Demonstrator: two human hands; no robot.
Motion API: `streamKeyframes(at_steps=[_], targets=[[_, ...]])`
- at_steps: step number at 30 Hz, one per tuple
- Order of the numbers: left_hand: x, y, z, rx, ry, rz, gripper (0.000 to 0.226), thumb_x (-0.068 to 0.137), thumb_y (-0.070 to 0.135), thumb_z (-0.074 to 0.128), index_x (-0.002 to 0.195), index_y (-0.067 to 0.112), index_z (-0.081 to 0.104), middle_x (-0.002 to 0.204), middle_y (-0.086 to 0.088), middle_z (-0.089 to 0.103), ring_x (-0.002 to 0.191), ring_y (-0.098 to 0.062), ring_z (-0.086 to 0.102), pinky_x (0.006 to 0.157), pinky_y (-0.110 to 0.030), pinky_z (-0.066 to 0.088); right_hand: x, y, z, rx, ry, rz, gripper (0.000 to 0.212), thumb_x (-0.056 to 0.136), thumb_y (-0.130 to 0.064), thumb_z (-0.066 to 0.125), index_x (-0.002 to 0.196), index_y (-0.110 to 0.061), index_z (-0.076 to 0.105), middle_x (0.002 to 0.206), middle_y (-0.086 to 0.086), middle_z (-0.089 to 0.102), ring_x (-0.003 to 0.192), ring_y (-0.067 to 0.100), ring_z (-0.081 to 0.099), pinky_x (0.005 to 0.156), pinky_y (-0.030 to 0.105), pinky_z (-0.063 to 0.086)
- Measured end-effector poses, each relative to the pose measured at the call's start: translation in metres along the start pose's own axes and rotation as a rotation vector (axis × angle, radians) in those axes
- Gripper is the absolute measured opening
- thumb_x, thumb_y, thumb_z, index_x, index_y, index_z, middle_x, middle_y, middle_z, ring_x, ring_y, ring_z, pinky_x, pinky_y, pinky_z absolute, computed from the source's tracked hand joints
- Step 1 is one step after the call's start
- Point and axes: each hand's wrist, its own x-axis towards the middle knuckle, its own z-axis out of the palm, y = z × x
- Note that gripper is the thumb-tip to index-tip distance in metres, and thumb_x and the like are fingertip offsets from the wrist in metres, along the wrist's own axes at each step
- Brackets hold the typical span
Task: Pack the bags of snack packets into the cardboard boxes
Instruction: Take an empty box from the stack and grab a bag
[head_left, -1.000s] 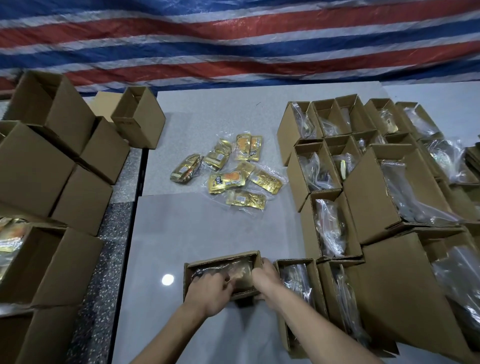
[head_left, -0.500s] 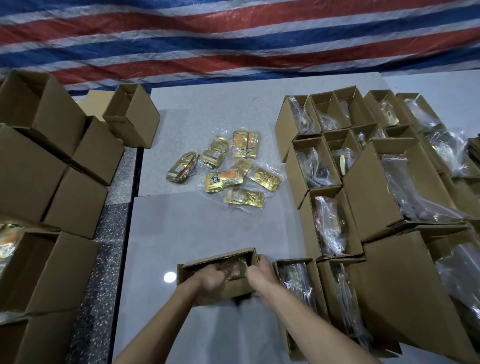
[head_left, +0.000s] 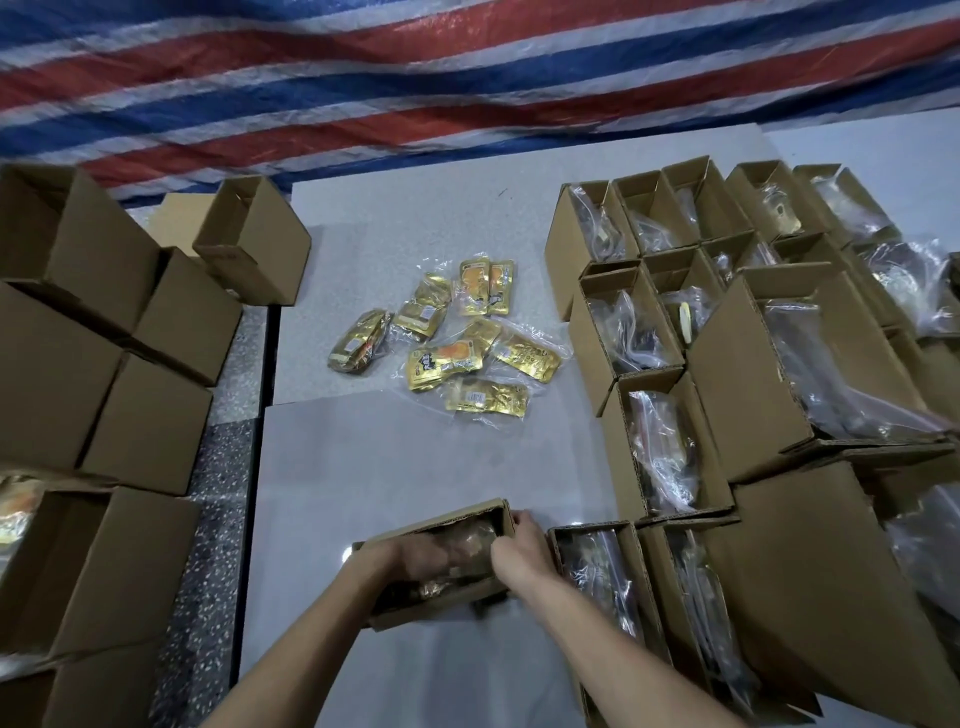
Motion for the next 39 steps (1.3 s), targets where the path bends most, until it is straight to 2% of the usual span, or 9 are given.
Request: streamKeyframes(at_steps=[2, 5, 10, 15, 20, 24, 26, 31, 39], targets=[[-0.012, 0.010, -0.013, 0.056, -0.002, 0.099, 0.038, 0.094, 0.056, 0.044, 0.107, 0.028, 0.065, 0.108, 0.007, 0.064, 0.096, -0.010, 0.060, 0.089, -0.029, 0.046, 0.000, 0.000, 0.001, 0.015, 0.002, -0.011, 0.043, 0.083, -0.003, 0.048, 0.125, -0.013, 0.052, 0.127, 0.009, 0.059, 0.120, 0.027, 0.055, 0.101, 0.029, 0.041], [-0.037, 0.030, -0.038, -0.312, -0.037, 0.323, 0.026, 0.102, 0.034, 0.050, 0.091, 0.018, 0.068, 0.078, 0.012, 0.068, 0.065, -0.001, 0.059, 0.065, -0.021, 0.045, 0.002, -0.002, 0.002, 0.054, 0.003, -0.004, 0.041, 0.086, -0.005, 0.051, 0.127, -0.013, 0.052, 0.126, 0.009, 0.061, 0.119, 0.027, 0.057, 0.100, 0.031, 0.045], [-0.014, 0.041, -0.083, -0.665, 0.471, 0.325, 0.018, 0.100, 0.009, 0.050, 0.094, 0.008, 0.066, 0.083, -0.008, 0.069, 0.062, -0.019, 0.058, 0.052, -0.017, 0.043, 0.009, -0.004, 0.005, 0.128, 0.060, 0.016, 0.033, 0.087, -0.005, 0.056, 0.120, -0.013, 0.057, 0.118, 0.009, 0.064, 0.113, 0.027, 0.059, 0.099, 0.031, 0.045], [0.053, 0.024, -0.107, -1.192, 0.409, -0.028, 0.023, 0.099, 0.021, 0.055, 0.114, 0.004, 0.061, 0.101, -0.012, 0.067, 0.077, -0.023, 0.066, 0.066, -0.032, 0.054, 0.011, -0.001, 0.012, 0.181, 0.067, 0.005, 0.038, 0.093, -0.005, 0.053, 0.130, -0.015, 0.050, 0.113, 0.002, 0.062, 0.098, 0.019, 0.056, 0.085, 0.023, 0.039], [0.097, 0.022, -0.104, -1.331, 0.380, -0.204, 0.038, 0.098, 0.018, 0.058, 0.129, -0.002, 0.051, 0.091, -0.012, 0.056, 0.069, -0.024, 0.059, 0.087, -0.039, 0.057, 0.008, 0.000, 0.012, 0.127, 0.059, 0.014, 0.052, 0.097, -0.004, 0.047, 0.146, -0.015, 0.036, 0.139, 0.007, 0.053, 0.118, 0.020, 0.050, 0.098, 0.023, 0.034], [0.111, 0.035, -0.102, -1.493, 0.250, -0.148, 0.043, 0.102, 0.015, 0.053, 0.141, 0.001, 0.045, 0.137, -0.015, 0.055, 0.120, -0.029, 0.059, 0.107, -0.037, 0.046, 0.010, -0.001, 0.013, 0.071, 0.061, 0.025, 0.055, 0.093, 0.000, 0.045, 0.145, -0.016, 0.037, 0.135, 0.006, 0.056, 0.122, 0.023, 0.052, 0.098, 0.022, 0.036], [0.116, 0.043, -0.104, -1.605, 0.181, -0.120, 0.041, 0.104, 0.016, 0.049, 0.143, 0.006, 0.045, 0.142, -0.006, 0.052, 0.127, -0.021, 0.054, 0.107, -0.030, 0.043, 0.012, -0.001, 0.013, 0.064, 0.043, 0.047, 0.062, 0.090, 0.004, 0.043, 0.149, -0.015, 0.033, 0.138, 0.007, 0.054, 0.127, 0.023, 0.050, 0.104, 0.024, 0.035], [0.112, 0.051, -0.108, -1.780, 0.126, -0.143, 0.016, 0.102, 0.016, 0.051, 0.091, 0.007, 0.058, 0.071, -0.002, 0.058, 0.064, -0.013, 0.060, 0.058, -0.022, 0.051, 0.014, 0.004, 0.011, 0.094, 0.008, 0.007, 0.057, 0.088, 0.001, 0.045, 0.141, -0.020, 0.044, 0.126, 0.000, 0.060, 0.111, 0.014, 0.051, 0.091, 0.017, 0.035], [0.076, 0.020, -0.090, -1.827, 0.154, -0.029, 0.011, 0.082, 0.004, 0.042, 0.074, 0.011, 0.045, 0.071, -0.006, 0.047, 0.079, -0.023, 0.058, 0.070, -0.031, 0.046, 0.018, 0.006, 0.013, 0.140, 0.022, -0.014, 0.047, 0.090, -0.004, 0.050, 0.133, -0.022, 0.047, 0.111, -0.004, 0.059, 0.104, 0.014, 0.053, 0.093, 0.020, 0.037]])
